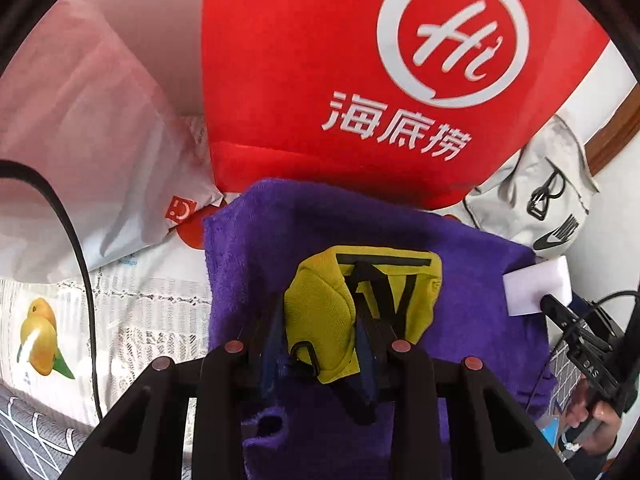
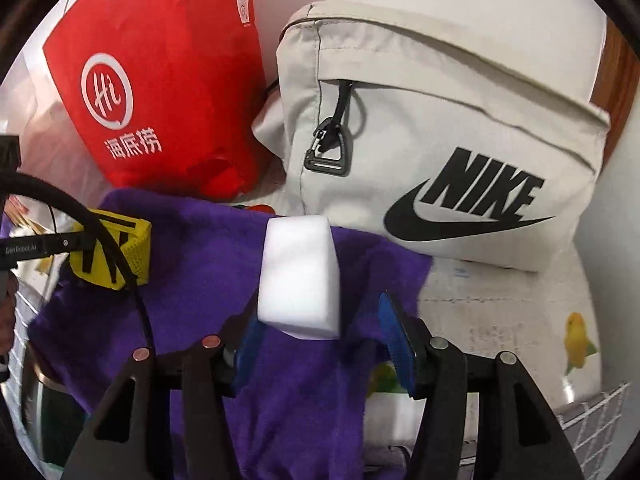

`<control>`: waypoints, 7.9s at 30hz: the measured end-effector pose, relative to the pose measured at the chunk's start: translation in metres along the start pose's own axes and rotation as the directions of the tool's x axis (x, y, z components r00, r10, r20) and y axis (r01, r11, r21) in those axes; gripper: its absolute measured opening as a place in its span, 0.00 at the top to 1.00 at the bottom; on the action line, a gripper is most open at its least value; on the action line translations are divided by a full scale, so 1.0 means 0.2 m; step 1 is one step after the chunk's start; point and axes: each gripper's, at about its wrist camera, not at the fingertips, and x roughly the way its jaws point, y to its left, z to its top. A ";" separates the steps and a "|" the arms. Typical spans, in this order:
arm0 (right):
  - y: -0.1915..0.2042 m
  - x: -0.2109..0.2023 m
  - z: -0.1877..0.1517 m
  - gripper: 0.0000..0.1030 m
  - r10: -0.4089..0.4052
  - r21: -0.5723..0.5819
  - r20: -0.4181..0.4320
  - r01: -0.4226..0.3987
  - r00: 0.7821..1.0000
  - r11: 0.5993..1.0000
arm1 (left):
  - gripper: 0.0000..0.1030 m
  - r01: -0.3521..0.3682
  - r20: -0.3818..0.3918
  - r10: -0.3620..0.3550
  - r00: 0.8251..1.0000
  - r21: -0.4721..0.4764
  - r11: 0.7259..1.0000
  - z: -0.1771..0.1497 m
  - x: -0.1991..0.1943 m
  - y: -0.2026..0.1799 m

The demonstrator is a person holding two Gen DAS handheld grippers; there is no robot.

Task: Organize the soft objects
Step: 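Carry the pouch in the left gripper while the right gripper carries the sponge to the purple towel, then open the left gripper over the towel while the right gripper releases the sponge onto it, then move both grippers back to the items on the checkered cover, then grasp the white tissue with the right gripper while the left gripper grasps the white mesh bag, then carry the tissue in the right gripper while the left gripper carries the mesh bag to the towel, then release the tissue onto the towel with the right gripper while the left gripper lowers the mesh bag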

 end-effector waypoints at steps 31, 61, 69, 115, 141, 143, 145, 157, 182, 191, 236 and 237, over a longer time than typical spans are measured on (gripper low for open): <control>0.03 -0.45 -0.19 0.34 -0.038 0.045 0.056 0.036 0.998 0.998 | 0.34 -0.183 0.092 0.173 0.981 0.108 0.977 -0.31 -0.49 -0.18; 0.53 -0.97 -1.36 0.34 0.146 -0.012 -0.014 -0.146 0.989 0.989 | 0.34 -0.032 0.001 0.032 0.999 0.057 0.998 -1.46 -0.75 -0.02; 0.66 -0.90 -1.53 0.34 0.199 -0.057 -0.050 -0.201 0.979 0.978 | 0.34 -0.030 0.012 0.029 1.000 0.092 0.995 -1.57 -0.79 -0.06; 0.34 -1.02 -1.66 0.82 0.116 -0.003 0.044 -0.116 0.992 0.993 | 0.11 -0.035 -0.010 0.039 0.999 0.307 0.951 -1.80 -0.53 -0.53; 0.33 -1.02 -1.65 0.81 0.122 0.021 0.025 -0.123 0.992 0.992 | 0.76 -0.002 0.046 -0.011 0.999 0.277 0.961 -1.77 -0.74 -0.34; 0.34 -1.03 -1.64 0.81 0.120 0.013 0.027 -0.120 0.992 0.993 | 0.76 0.014 0.047 -0.027 0.999 0.262 0.965 -1.76 -0.76 -0.32; 0.36 -1.04 -1.63 0.81 0.127 0.004 0.021 -0.127 0.992 0.992 | 0.76 0.027 0.055 -0.042 0.998 0.250 0.968 -1.76 -0.78 -0.31; 0.47 -1.12 -1.53 0.81 0.146 -0.048 0.022 -0.145 0.989 0.988 | 0.76 0.050 0.088 -0.068 0.994 0.199 0.979 -1.67 -0.91 -0.26; 0.51 -1.11 -1.17 0.82 0.192 -0.081 0.062 -0.187 0.979 0.979 | 0.88 0.051 0.164 -0.074 0.984 0.139 0.989 -1.32 -1.06 -0.14; 0.46 -1.04 -0.99 0.81 0.192 -0.062 0.070 -0.188 0.979 0.980 | 0.88 0.046 0.169 -0.065 0.983 0.111 0.993 -1.15 -1.01 -0.08; 0.06 -0.01 -0.30 0.81 0.076 -0.048 -0.266 -0.092 0.961 0.995 | 0.88 0.096 0.072 -0.103 0.992 0.093 0.991 -0.25 -0.39 -0.06; 0.05 0.00 -0.30 0.82 0.075 -0.053 -0.270 -0.092 0.960 0.994 | 0.88 0.097 0.071 -0.104 0.992 0.092 0.991 -0.24 -0.38 -0.06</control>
